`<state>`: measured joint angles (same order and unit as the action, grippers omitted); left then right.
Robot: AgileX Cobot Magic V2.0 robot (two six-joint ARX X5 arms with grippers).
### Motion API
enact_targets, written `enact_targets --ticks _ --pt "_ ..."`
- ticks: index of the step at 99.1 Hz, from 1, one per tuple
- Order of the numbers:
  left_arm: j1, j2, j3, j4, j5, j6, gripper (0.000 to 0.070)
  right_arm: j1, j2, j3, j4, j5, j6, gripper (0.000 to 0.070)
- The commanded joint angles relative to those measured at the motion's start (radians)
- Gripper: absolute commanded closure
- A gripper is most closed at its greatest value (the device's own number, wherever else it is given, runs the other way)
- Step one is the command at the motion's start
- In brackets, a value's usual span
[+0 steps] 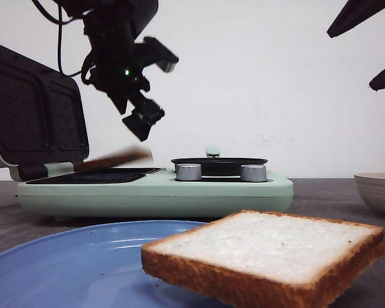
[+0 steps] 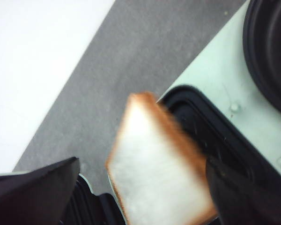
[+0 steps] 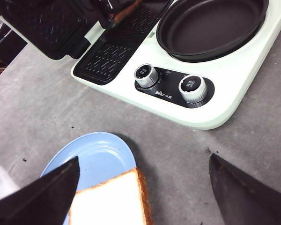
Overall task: Make breakfast with bread and shrimp
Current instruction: 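Lower the bread onto the sandwich plate and open the left gripper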
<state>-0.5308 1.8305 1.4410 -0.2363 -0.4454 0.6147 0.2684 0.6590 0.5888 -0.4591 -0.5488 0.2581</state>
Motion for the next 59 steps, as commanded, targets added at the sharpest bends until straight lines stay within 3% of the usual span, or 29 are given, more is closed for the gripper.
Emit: enact_targets --ticks 1,6,27,34,40,53,59 --pt "-0.014 -0.017 0.024 0.03 0.001 -0.013 0.0084 0.005 0.006 0.015 0.01 0.0 -0.016 0.015" --pt "-0.015 -0.025 0.024 0.039 0.001 -0.031 0.0 0.005 0.006 0.015 0.01 0.0 -0.016 0.015" --pt "-0.032 -0.06 0.024 0.048 -0.028 -0.056 0.0009 0.005 0.006 0.015 0.009 0.0 -0.015 0.015" --pt "-0.04 -0.09 0.024 0.048 -0.062 -0.097 0.0138 0.005 0.006 0.015 0.009 0.0 -0.015 0.015" --pt "-0.042 -0.128 0.024 0.043 -0.08 -0.14 0.0297 0.005 0.006 0.015 0.01 0.0 -0.011 0.015" --pt "-0.043 -0.223 0.024 0.008 -0.082 -0.215 0.0597 0.005 0.007 0.015 0.013 0.001 0.011 0.0152" --pt "-0.039 -0.275 0.024 -0.013 -0.08 -0.251 0.07 0.005 0.013 0.015 0.018 0.001 0.031 0.0163"
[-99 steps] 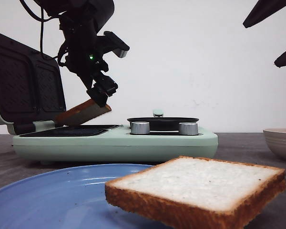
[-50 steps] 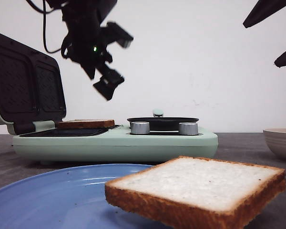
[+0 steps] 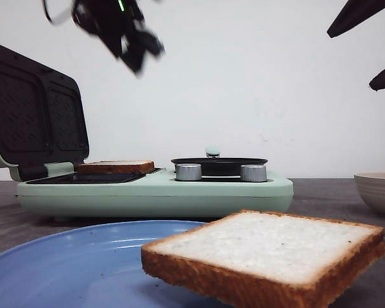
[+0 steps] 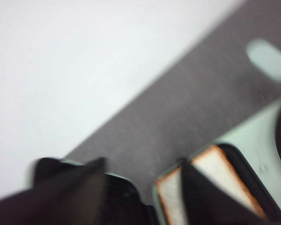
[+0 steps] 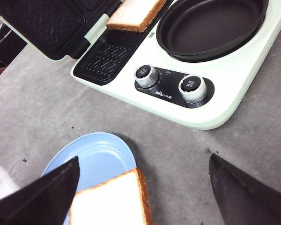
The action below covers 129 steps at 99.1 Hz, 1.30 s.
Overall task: Make breakfast with bread and shrimp
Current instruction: 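Lower the bread onto the sandwich plate and open the left gripper, then grasp the remaining bread slice on the blue plate with the right gripper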
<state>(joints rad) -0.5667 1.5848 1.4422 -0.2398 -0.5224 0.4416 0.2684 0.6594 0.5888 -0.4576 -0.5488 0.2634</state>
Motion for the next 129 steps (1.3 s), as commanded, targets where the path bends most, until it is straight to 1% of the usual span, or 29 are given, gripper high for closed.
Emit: enact_targets --ticks 1,9,19,28,38,47,50,60,70,82,92,110,129 --pt "-0.003 -0.037 0.023 -0.013 -0.002 -0.084 0.07 0.005 0.014 0.015 0.016 0.0 0.03 0.0163" --pt "0.005 -0.114 0.023 -0.047 0.013 -0.126 0.07 0.005 0.029 0.015 0.015 -0.001 0.056 0.0163" --pt "0.014 -0.216 0.023 -0.093 0.054 -0.183 0.07 0.005 0.065 0.015 -0.001 -0.017 0.086 0.0163" --pt "0.017 -0.306 0.023 -0.149 0.095 -0.238 0.07 0.004 0.11 0.015 -0.021 -0.079 0.096 0.0163" --pt "0.018 -0.396 0.023 -0.22 0.138 -0.283 0.07 0.004 0.18 0.015 -0.065 -0.175 0.097 0.0162" --pt "0.017 -0.468 0.023 -0.291 0.177 -0.301 0.07 0.004 0.241 0.015 -0.123 -0.212 0.095 0.0151" --pt "0.017 -0.49 0.023 -0.317 0.189 -0.306 0.07 0.004 0.265 0.015 -0.147 -0.213 0.093 0.0141" --pt "0.017 -0.557 0.023 -0.404 0.23 -0.329 0.07 0.004 0.327 0.015 -0.202 -0.212 0.085 0.0141" --pt "0.017 -0.603 0.023 -0.472 0.269 -0.335 0.07 0.004 0.372 0.015 -0.226 -0.211 0.072 0.0141" --pt "0.017 -0.645 0.023 -0.523 0.284 -0.335 0.07 0.004 0.402 0.015 -0.233 -0.208 0.06 0.0141" --pt "0.016 -0.666 0.023 -0.532 0.289 -0.335 0.07 0.005 0.41 0.015 -0.231 -0.19 0.043 0.0141" --pt "0.016 -0.684 0.023 -0.531 0.289 -0.334 0.07 0.007 0.412 0.015 -0.248 -0.092 0.016 0.0141" --pt "0.013 -0.684 0.023 -0.531 0.29 -0.334 0.07 0.026 0.412 0.015 -0.246 -0.106 0.016 0.0141"
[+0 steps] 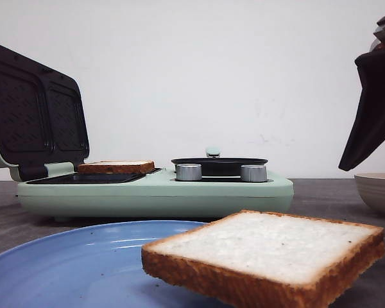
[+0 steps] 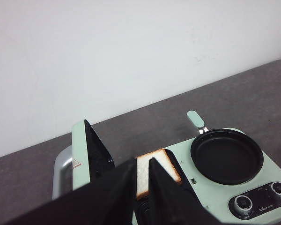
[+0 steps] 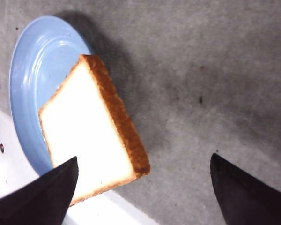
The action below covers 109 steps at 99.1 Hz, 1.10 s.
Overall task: Make breakfast with bread and shrimp
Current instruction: 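Grasp the remaining bread slice on the blue plate with the right gripper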
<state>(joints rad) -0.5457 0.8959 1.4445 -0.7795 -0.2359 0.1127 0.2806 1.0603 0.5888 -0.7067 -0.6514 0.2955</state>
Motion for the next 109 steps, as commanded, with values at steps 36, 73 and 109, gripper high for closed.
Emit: enact_targets --ticks 36,73,109 --pt "-0.013 0.005 0.021 -0.039 0.017 -0.005 0.07 0.101 0.037 0.015 0.034 -0.003 -0.042 0.0141" --pt "-0.013 0.005 0.021 -0.045 0.017 -0.005 0.07 0.13 0.198 0.015 0.101 -0.004 -0.089 0.0144" --pt "-0.013 0.005 0.021 -0.044 0.017 -0.005 0.07 0.13 0.206 0.015 0.15 -0.114 -0.072 0.046"
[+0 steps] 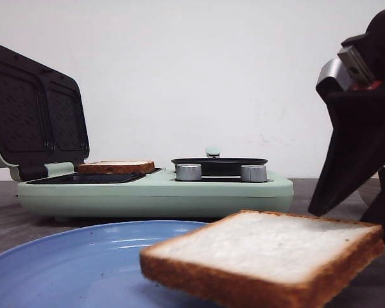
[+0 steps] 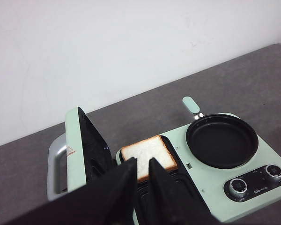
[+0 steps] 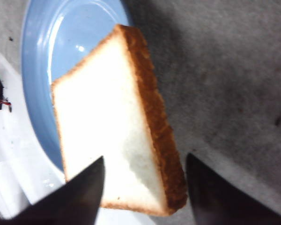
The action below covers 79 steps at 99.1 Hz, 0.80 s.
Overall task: Make breakfast with bread and shrimp
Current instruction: 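Grasp the remaining bread slice on the blue plate with the right gripper, then carry the bread with the right gripper and lay it on the other plate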
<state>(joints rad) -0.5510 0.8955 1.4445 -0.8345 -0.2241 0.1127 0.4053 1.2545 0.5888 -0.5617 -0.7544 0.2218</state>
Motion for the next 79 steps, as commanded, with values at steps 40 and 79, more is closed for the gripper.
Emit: enact_targets --ticks 40,79 --pt "-0.007 0.005 0.021 0.011 0.005 -0.005 0.07 0.003 -0.009 0.041 0.006 -0.113 0.012 0.07" --pt "-0.007 0.005 0.021 0.019 0.009 -0.005 0.07 0.005 -0.106 0.298 0.128 -0.096 0.218 0.07"
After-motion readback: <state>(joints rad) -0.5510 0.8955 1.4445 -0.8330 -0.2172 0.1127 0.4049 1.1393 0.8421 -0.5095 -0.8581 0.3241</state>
